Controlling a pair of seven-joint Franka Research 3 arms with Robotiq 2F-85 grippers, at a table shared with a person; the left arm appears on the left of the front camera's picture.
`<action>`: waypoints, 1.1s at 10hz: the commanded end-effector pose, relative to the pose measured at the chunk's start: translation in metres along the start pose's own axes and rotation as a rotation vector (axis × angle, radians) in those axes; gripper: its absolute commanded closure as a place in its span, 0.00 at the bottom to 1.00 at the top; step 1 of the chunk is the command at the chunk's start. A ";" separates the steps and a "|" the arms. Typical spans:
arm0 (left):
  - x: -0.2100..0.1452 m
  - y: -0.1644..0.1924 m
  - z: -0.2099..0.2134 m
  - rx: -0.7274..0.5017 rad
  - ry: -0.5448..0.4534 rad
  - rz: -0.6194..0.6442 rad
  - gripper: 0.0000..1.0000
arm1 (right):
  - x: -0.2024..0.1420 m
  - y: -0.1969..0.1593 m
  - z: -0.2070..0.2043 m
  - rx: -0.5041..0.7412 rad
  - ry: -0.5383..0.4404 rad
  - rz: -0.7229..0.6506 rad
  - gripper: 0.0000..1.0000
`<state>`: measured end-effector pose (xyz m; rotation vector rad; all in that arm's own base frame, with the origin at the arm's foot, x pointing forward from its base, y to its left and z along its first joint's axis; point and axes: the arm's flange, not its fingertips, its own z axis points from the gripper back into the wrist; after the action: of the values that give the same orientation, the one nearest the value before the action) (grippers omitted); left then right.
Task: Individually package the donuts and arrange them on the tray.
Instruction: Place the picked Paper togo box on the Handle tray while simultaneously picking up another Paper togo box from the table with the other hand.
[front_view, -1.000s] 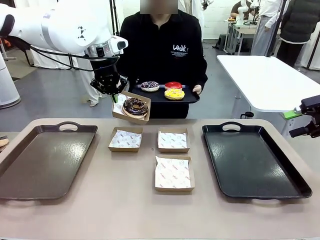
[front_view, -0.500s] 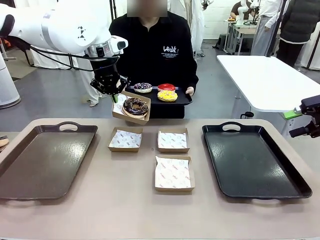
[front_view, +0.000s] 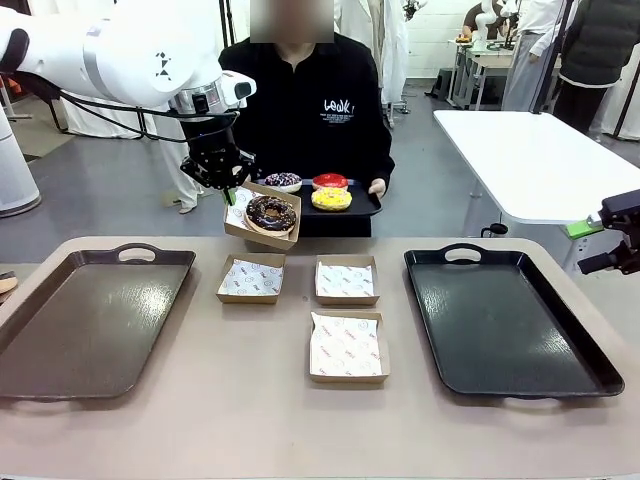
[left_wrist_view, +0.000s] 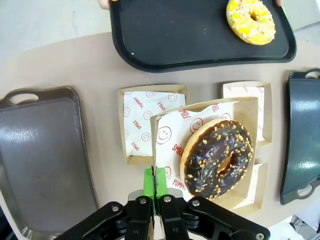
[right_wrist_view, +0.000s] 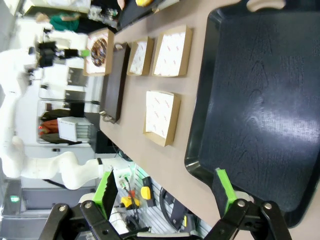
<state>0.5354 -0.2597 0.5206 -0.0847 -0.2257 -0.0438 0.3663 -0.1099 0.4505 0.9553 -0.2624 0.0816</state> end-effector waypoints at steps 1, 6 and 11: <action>-0.010 0.014 0.025 0.025 -0.001 -0.012 0.99 | 0.002 0.043 -0.010 -0.108 0.033 0.106 0.00; -0.045 0.101 0.069 0.024 0.056 0.018 0.99 | 0.025 0.150 -0.104 -0.445 0.250 0.212 0.00; -0.081 0.178 0.055 0.116 0.136 0.059 0.99 | 0.014 0.191 -0.240 -0.735 0.346 0.242 0.00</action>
<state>0.4609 -0.0864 0.5465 0.0087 -0.1003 0.0346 0.3827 0.1849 0.4732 0.2519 -0.0566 0.3857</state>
